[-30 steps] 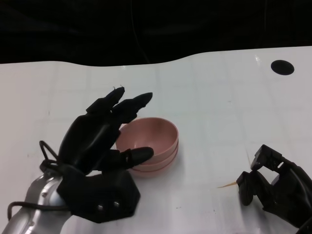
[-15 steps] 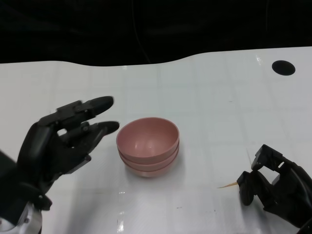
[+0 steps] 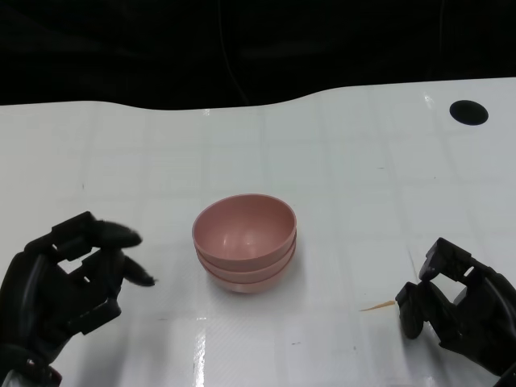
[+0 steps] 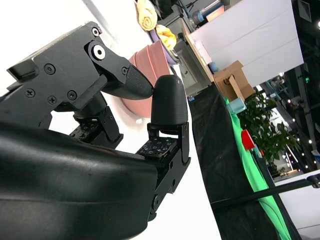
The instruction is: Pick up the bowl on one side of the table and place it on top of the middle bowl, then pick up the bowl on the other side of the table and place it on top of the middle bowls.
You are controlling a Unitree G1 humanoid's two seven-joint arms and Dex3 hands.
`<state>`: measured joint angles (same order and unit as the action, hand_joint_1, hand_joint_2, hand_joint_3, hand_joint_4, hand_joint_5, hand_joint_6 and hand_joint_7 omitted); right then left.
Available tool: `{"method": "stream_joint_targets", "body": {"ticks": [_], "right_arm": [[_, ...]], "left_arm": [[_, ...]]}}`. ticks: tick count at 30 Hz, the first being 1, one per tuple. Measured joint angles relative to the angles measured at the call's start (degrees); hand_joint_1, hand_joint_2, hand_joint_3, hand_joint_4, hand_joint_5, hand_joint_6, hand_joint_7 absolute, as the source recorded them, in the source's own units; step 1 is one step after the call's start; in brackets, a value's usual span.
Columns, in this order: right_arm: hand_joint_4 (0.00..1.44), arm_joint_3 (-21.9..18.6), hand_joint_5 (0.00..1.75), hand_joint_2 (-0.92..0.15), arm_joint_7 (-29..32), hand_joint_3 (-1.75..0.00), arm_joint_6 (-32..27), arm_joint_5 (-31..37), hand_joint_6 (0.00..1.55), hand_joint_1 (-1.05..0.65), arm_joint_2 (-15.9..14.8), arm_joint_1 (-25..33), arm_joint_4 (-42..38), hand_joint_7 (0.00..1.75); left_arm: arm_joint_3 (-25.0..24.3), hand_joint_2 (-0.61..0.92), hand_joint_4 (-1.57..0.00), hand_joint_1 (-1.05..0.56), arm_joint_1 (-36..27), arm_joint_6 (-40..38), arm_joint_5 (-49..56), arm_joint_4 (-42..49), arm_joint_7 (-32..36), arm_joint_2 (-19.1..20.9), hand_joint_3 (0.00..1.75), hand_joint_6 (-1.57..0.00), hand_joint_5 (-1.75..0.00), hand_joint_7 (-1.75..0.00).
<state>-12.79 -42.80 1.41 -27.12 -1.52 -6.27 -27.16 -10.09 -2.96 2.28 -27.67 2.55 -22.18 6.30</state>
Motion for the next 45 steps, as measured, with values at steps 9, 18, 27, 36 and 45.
{"method": "stream_joint_targets", "body": {"ticks": [9,18,27,36,45], "right_arm": [[0.91,-0.05,1.75,-0.47,0.17,-1.12,-0.03,0.01,0.74,-0.15,-0.32,-0.01,0.00,1.63],[0.90,0.21,1.75,-0.49,0.30,-1.10,1.23,0.92,0.71,-0.16,-0.29,-0.09,-0.34,1.66],[0.90,0.64,1.75,-0.52,2.18,-1.02,1.96,2.30,0.79,-0.16,-0.27,-0.24,-0.61,1.52],[0.90,1.30,1.75,-0.54,3.44,-1.05,2.91,3.25,0.78,-0.15,-0.22,-0.23,-0.85,1.53],[0.92,1.81,1.75,-0.50,3.55,-1.06,3.31,3.25,0.78,-0.16,-0.22,-0.23,-2.23,1.55]], "left_arm": [[-0.80,0.59,-0.82,0.02,-0.84,0.44,1.55,7.56,-6.54,3.05,1.30,-0.66,-1.75,-1.74],[-1.54,0.68,-0.79,0.06,-0.37,2.35,3.17,15.05,-10.55,4.76,1.15,-0.78,-1.68,-1.46],[-3.07,0.69,-0.77,0.04,0.88,4.49,4.06,18.82,-12.77,4.86,1.14,-0.77,-1.72,-1.52],[-3.08,0.68,-0.77,0.04,0.89,2.85,4.26,18.56,-12.96,5.07,1.15,-0.71,-1.75,-1.62],[-3.08,0.64,-0.81,0.03,2.09,0.85,3.99,19.14,-13.17,4.51,1.16,-0.73,-1.75,-1.66]]}}
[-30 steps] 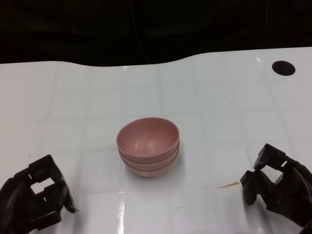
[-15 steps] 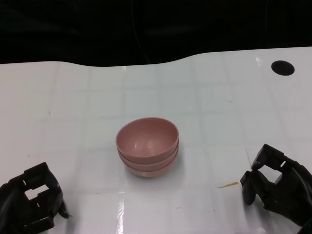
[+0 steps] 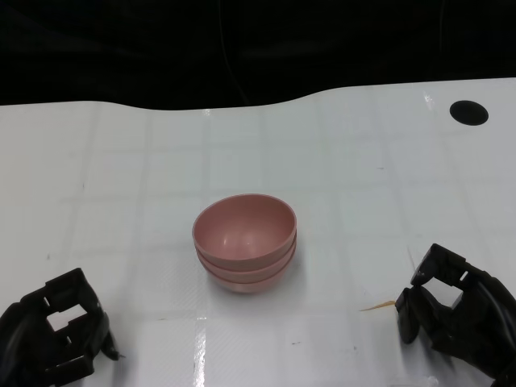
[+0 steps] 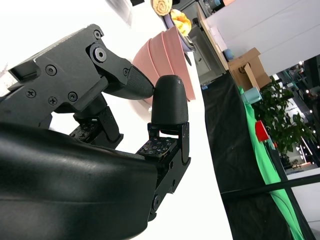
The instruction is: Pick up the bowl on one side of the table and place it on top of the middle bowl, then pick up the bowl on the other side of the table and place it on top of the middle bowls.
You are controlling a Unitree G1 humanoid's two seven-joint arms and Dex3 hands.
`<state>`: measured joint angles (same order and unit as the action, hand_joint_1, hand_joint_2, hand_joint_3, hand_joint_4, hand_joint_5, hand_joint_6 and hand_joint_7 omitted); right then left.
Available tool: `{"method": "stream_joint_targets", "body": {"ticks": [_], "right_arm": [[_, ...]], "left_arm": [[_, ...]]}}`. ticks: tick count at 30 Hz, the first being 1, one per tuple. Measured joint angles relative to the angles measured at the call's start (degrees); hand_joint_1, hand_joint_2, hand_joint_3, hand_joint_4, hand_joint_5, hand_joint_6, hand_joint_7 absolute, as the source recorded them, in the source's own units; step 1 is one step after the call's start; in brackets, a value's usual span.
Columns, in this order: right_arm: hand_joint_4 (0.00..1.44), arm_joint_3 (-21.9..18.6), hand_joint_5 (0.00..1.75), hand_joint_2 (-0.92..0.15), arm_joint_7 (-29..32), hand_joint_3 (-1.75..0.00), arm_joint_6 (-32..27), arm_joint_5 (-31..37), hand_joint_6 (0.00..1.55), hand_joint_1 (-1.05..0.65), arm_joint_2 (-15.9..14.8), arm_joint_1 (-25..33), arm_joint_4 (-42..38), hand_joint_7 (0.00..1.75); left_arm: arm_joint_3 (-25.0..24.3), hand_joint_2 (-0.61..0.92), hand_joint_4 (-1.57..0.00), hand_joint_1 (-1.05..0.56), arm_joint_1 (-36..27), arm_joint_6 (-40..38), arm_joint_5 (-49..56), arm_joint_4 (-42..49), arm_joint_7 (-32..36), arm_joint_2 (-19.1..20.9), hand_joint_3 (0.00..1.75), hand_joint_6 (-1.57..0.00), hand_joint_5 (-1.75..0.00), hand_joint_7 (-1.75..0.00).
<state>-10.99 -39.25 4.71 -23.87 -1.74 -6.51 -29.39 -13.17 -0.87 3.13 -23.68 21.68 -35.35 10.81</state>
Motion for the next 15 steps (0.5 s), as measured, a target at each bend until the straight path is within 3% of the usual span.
{"method": "stream_joint_targets", "body": {"ticks": [15], "right_arm": [[0.90,0.00,1.75,-0.53,-0.81,-1.04,0.48,-0.08,0.74,-0.17,-0.02,0.00,-0.50,1.59]], "left_arm": [[-0.08,0.65,-0.78,0.01,0.09,0.29,-0.83,0.18,-0.24,-0.30,1.17,-0.71,-1.75,-1.66]]}}
